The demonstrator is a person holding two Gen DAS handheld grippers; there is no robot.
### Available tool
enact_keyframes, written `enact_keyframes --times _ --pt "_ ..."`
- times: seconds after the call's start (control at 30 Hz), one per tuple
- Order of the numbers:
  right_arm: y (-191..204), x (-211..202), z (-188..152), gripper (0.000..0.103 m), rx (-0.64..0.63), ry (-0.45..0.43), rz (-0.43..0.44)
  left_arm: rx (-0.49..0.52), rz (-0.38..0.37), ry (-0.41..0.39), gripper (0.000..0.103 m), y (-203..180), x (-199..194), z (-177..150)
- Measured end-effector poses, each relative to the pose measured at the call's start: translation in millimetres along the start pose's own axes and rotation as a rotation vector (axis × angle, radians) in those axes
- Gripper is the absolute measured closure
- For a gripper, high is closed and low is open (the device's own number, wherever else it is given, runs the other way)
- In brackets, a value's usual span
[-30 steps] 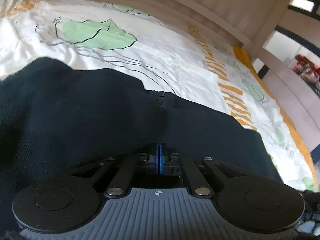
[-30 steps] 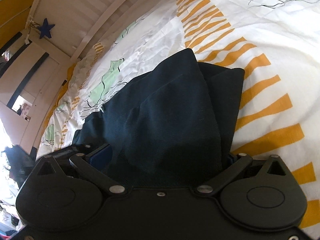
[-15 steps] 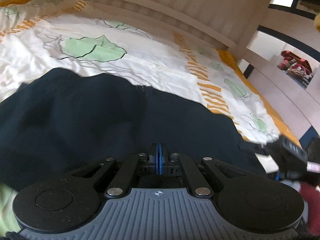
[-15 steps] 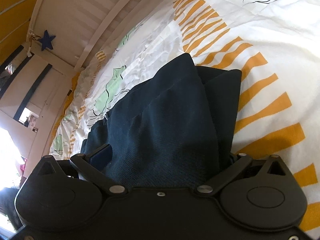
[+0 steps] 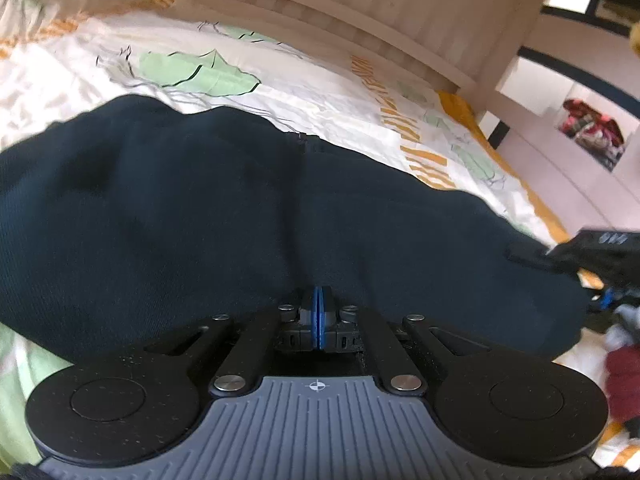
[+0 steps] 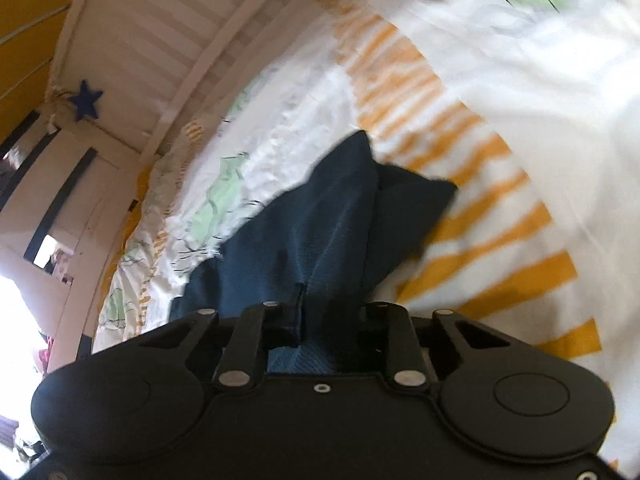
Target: Fold large clothes
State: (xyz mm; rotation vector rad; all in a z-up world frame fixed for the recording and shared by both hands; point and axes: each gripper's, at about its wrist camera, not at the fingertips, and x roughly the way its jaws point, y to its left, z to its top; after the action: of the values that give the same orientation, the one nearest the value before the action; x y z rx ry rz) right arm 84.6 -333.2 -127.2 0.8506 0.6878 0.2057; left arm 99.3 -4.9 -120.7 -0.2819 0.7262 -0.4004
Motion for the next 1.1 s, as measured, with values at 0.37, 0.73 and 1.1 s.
enact_keyframes --times 0.37,0.73,1.1 --pt "140 18 11 0.076 -0.195 0.119 0.167 -0.022 -0.056 0.009 0.1 13 -9 5" --pt "222 143 -53 0.076 -0.337 0.367 0.207 -0.001 0.103 -0.021 0.099 53 -105 10" --pt "243 195 -94 0.018 -0.408 0.498 0.303 0.11 0.132 -0.041 0.098 44 -143 10"
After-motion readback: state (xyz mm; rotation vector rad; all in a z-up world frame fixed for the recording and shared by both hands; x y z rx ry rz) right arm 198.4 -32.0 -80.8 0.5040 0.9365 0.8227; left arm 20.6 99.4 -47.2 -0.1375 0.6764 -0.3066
